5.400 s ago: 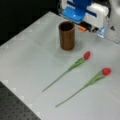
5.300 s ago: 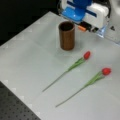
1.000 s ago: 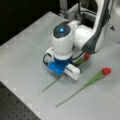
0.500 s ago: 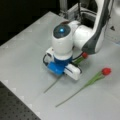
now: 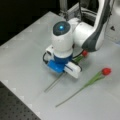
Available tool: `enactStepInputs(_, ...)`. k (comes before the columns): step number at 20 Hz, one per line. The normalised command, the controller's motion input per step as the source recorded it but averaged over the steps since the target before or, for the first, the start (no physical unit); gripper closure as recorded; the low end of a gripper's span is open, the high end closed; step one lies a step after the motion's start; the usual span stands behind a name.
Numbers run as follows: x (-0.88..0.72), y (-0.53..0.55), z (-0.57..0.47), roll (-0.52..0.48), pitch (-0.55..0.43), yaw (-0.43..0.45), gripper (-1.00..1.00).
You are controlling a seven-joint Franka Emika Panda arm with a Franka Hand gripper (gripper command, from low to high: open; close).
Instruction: Flower insertion into a vase
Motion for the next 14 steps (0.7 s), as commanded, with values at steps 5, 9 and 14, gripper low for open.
enactStepInputs(5, -0.23, 0.06, 0.40, -0.004, 0.068, -0.007, 1.00)
enactStepInputs(9, -0.20, 0.03, 0.25, 0.015, -0.003, -0.030, 1.00)
enactStepInputs(14, -0.15, 0.03, 0.13, 0.005, -0.130, -0.042, 1.00)
